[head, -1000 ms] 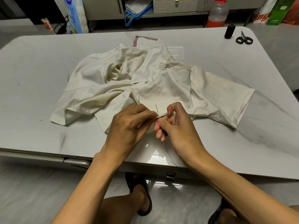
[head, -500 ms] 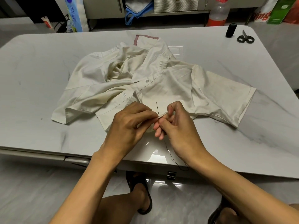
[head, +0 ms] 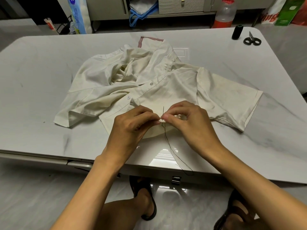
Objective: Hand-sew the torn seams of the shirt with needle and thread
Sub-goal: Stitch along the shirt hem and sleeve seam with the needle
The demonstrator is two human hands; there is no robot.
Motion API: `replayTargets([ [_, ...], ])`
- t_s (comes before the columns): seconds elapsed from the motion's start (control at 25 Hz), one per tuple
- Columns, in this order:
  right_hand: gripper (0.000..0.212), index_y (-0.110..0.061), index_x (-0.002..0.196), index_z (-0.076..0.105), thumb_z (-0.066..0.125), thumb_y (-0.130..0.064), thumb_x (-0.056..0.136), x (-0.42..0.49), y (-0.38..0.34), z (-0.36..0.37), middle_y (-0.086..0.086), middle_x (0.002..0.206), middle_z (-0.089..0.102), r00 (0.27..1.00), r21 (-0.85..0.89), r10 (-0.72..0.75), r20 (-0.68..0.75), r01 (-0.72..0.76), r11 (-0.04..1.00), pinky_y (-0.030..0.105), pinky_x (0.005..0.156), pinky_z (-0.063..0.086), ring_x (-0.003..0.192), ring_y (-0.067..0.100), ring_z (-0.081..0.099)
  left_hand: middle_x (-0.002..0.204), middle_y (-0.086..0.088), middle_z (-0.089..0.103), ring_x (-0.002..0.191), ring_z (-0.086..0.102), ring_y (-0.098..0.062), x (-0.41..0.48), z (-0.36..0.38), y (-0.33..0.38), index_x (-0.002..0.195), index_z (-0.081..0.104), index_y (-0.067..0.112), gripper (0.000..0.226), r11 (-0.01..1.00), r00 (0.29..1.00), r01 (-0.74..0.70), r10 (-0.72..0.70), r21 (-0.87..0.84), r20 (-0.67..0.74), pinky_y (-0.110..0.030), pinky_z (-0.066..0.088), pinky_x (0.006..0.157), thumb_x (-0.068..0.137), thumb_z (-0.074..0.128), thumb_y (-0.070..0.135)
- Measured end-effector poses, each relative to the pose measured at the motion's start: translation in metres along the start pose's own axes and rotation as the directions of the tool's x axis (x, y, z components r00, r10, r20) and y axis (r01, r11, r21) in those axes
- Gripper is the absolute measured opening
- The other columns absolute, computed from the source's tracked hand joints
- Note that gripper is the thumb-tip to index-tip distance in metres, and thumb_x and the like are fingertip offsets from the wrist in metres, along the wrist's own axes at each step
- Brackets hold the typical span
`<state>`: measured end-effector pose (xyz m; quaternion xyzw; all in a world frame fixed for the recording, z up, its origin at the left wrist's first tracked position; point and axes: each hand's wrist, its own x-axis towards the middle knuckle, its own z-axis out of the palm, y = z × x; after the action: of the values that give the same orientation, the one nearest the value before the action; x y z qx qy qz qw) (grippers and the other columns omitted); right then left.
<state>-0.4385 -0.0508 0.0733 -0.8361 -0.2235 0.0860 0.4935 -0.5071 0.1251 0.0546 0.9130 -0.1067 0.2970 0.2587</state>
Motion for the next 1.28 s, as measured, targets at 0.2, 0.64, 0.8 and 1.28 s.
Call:
replayTargets([
  [0.2, 0.007, -0.021, 0.074, 0.077, 0.077, -0.020, 0.080, 0.002, 0.000, 0.001, -0.008, 0.081, 0.072, 0.993, 0.217, 0.111, 0.050, -0.120, 0.969, 0.027, 0.079, 0.048, 0.081, 0.007, 0.065, 0.086, -0.004, 0.070, 0.077, 0.062, -0.010, 0.001, 0.001, 0.000, 0.090, 0.076, 0.004, 0.006, 1.000, 1.000, -0.013, 0.013, -0.010, 0.008, -0.011, 0.044, 0.073, 0.087, 0.077, 0.009],
  [0.64, 0.010, -0.004, 0.101, 0.063, 0.054, -0.003, 0.097, 0.005, -0.008, -0.003, 0.003, 0.074, 0.070, 0.965, 0.711, 0.257, -0.054, -0.144, 0.689, 0.025, 0.082, 0.058, 0.076, 0.016, 0.069, 0.085, -0.003, 0.071, 0.076, 0.064, -0.011, -0.001, 0.002, -0.001, 0.088, 0.076, 0.004, 0.004, 0.998, 1.000, 0.014, -0.015, -0.056, -0.015, -0.025, 0.051, 0.068, 0.086, 0.077, 0.008],
  [0.8, 0.016, -0.004, 0.101, 0.069, 0.054, -0.001, 0.097, 0.005, -0.007, -0.005, 0.003, 0.073, 0.070, 0.968, 0.736, 0.241, -0.064, -0.118, 0.667, 0.022, 0.080, 0.056, 0.077, 0.016, 0.069, 0.084, -0.002, 0.070, 0.074, 0.062, -0.012, -0.001, 0.002, -0.001, 0.088, 0.074, 0.004, 0.005, 0.998, 1.000, 0.016, -0.015, -0.068, 0.015, -0.029, 0.050, 0.066, 0.087, 0.076, 0.009],
  [1.28, 0.016, -0.004, 0.094, 0.066, 0.051, -0.003, 0.099, -0.009, -0.037, -0.028, 0.003, 0.072, 0.067, 0.985, 0.641, -0.047, -0.168, 0.145, 0.754, 0.029, 0.078, 0.057, 0.073, 0.019, 0.068, 0.059, -0.001, 0.065, 0.049, 0.062, -0.014, 0.003, 0.008, 0.000, 0.085, 0.074, 0.007, 0.003, 0.832, 0.866, 0.493, -0.497, -0.256, 0.053, -0.019, 0.049, 0.058, 0.088, 0.074, 0.008],
])
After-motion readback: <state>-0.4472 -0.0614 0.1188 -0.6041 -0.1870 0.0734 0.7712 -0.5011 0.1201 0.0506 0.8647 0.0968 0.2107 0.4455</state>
